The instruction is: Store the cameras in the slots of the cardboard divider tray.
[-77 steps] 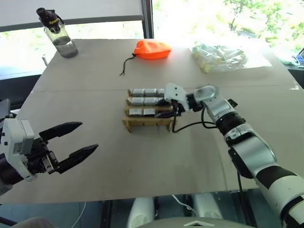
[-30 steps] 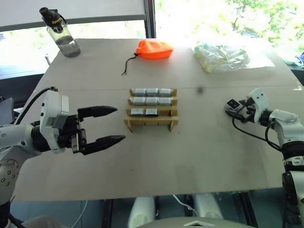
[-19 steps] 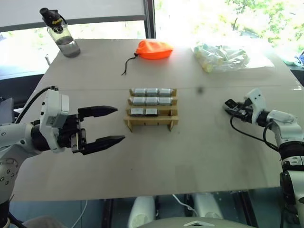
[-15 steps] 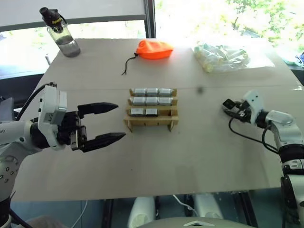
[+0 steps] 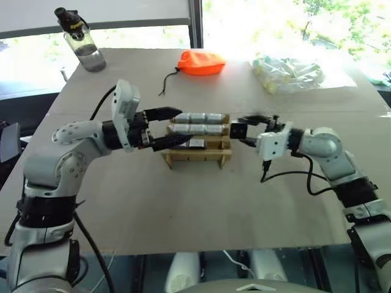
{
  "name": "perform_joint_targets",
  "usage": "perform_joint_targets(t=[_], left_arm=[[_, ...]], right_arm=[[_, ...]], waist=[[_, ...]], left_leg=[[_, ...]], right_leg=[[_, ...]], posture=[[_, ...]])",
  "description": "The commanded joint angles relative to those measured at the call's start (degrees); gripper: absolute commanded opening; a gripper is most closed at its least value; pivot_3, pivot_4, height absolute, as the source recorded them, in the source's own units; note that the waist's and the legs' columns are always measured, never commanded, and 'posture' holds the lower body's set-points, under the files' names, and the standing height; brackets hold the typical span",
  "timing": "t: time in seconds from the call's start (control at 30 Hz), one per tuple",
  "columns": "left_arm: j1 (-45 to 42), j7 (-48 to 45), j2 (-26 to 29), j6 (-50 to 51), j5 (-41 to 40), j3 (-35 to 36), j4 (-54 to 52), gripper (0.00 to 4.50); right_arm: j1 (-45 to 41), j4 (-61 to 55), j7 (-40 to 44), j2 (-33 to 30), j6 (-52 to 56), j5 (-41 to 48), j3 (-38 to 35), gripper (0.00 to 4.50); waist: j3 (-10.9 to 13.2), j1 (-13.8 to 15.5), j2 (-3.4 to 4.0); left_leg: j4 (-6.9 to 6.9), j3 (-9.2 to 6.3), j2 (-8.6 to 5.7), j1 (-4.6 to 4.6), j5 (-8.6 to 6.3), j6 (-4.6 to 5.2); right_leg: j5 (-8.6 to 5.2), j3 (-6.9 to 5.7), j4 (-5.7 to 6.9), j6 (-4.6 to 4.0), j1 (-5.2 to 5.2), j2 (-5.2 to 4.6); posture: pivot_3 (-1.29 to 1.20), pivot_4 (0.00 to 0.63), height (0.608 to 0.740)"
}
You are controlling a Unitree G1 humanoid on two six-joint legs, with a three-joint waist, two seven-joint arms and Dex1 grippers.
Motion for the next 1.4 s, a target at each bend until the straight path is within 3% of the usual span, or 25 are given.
perform_joint_targets(t=[0.03, 0.3, 0.67, 0.77, 0.83, 0.87, 1.0, 1.13, 1.2, 1.3, 1.33, 1.4], left_arm=[[-4.28, -2.24, -1.43, 0.67, 2.95, -4.01, 3.59, 4.50], [-10.15, -6.76, -4.86, 6.75, 1.76, -5.91, 8.40, 4.50], [-10.48, -8.50, -6.27, 8.41, 3.11, -6.35, 8.24, 4.50], [-10.46, -8.62, -6.36, 8.63, 3.13, -6.36, 8.16, 3.73], [-10.16, -8.86, -6.36, 8.82, 3.16, -6.64, 7.83, 2.89], [-9.92, -9.13, -6.30, 9.10, 3.06, -6.85, 7.51, 2.26], [-9.20, -9.98, -6.06, 9.16, 3.48, -7.55, 6.71, 0.70], [-9.12, -11.16, -5.39, 9.38, 4.36, -8.41, 6.78, 0.72], [-9.14, -11.46, -5.26, 8.69, 5.15, -8.70, 7.05, 0.72], [-9.46, -12.04, -5.45, 7.13, 6.34, -8.96, 7.86, 0.72], [-9.72, -12.63, -5.48, 5.84, 7.07, -9.20, 8.48, 0.72], [-10.78, -13.72, -5.90, 2.14, 8.85, -9.51, 10.58, 0.72]], right_arm=[[-2.98, -3.53, -3.04, 0.81, -3.27, -3.29, 1.03, 1.90], [-5.52, -3.22, -7.09, 1.79, -4.87, -8.71, 3.09, 1.90], [-6.31, -3.54, -9.07, 2.91, -5.58, -10.16, 5.38, 1.90], [-6.42, -3.57, -9.16, 3.10, -5.59, -9.93, 5.84, 1.90], [-6.44, -3.58, -9.10, 3.21, -5.68, -9.85, 6.11, 1.90], [-6.47, -3.61, -9.08, 3.28, -5.72, -9.86, 6.20, 1.90], [-6.63, -3.58, -9.10, 3.50, -5.76, -9.72, 6.27, 1.90], [-6.63, -3.58, -9.13, 3.39, -5.22, -9.75, 6.03, 1.90], [-6.44, -4.04, -8.63, 3.16, -4.37, -9.39, 5.91, 3.01], [-6.08, -4.50, -8.61, 3.23, -3.68, -8.20, 5.59, 4.20], [-5.77, -4.73, -8.45, 3.41, -2.77, -7.27, 5.33, 4.49], [-4.98, -5.40, -7.61, 3.41, -0.81, -5.17, 4.88, 4.49]], waist=[[0.01, -0.05, -0.01], [0.01, -0.13, -0.02], [0.01, -0.15, -0.02], [0.01, -0.14, -0.02], [0.01, -0.13, -0.02], [0.01, -0.13, -0.02], [0.01, -0.13, -0.02], [0.01, -0.14, -0.02], [0.01, -0.14, -0.02], [0.01, -0.09, -0.02], [0.01, -0.10, -0.02], [0.01, -0.09, -0.02]], left_leg=[[0.00, 0.02, 0.00, -0.01, 0.00, 0.00], [0.03, 0.04, 0.05, -0.01, 0.01, -0.01], [0.05, 0.00, 0.06, 0.00, 0.01, -0.01], [0.05, -0.01, 0.06, 0.00, 0.01, -0.01], [0.05, -0.01, 0.06, -0.01, 0.01, -0.01], [0.05, -0.01, 0.06, -0.01, 0.01, -0.01], [0.06, -0.01, 0.06, -0.01, 0.01, -0.01], [0.06, -0.01, 0.06, 0.00, 0.01, -0.01], [0.06, -0.01, 0.06, 0.00, 0.01, -0.01], [0.06, -0.02, 0.06, -0.02, 0.01, -0.01], [0.06, -0.01, 0.06, -0.01, 0.01, -0.01], [0.06, -0.01, 0.05, -0.01, 0.01, -0.01]], right_leg=[[0.00, 0.00, 0.00, 0.00, -0.01, 0.00], [0.00, 0.00, 0.04, 0.00, -0.03, 0.03], [0.00, 0.01, 0.06, 0.00, -0.03, 0.02], [0.00, 0.02, 0.07, 0.00, -0.03, 0.02], [0.00, 0.02, 0.06, 0.00, -0.03, 0.02], [0.00, 0.02, 0.06, 0.00, -0.03, 0.02], [0.00, 0.01, 0.06, 0.00, -0.03, 0.01], [0.00, 0.02, 0.07, 0.00, -0.03, 0.02], [0.00, 0.02, 0.07, 0.00, -0.03, 0.02], [0.00, 0.00, 0.07, 0.00, -0.03, 0.02], [0.00, 0.01, 0.07, 0.00, -0.03, 0.01], [0.00, 0.01, 0.07, 0.00, -0.03, 0.02]], posture=[[0.00, 0.150, 0.740], [0.00, 0.150, 0.740], [0.00, 0.150, 0.740], [0.00, 0.150, 0.740], [0.00, 0.150, 0.740], [0.00, 0.150, 0.740], [0.00, 0.150, 0.740], [0.00, 0.150, 0.740], [0.00, 0.150, 0.740], [0.00, 0.150, 0.740], [0.00, 0.150, 0.740], [0.00, 0.150, 0.740]])
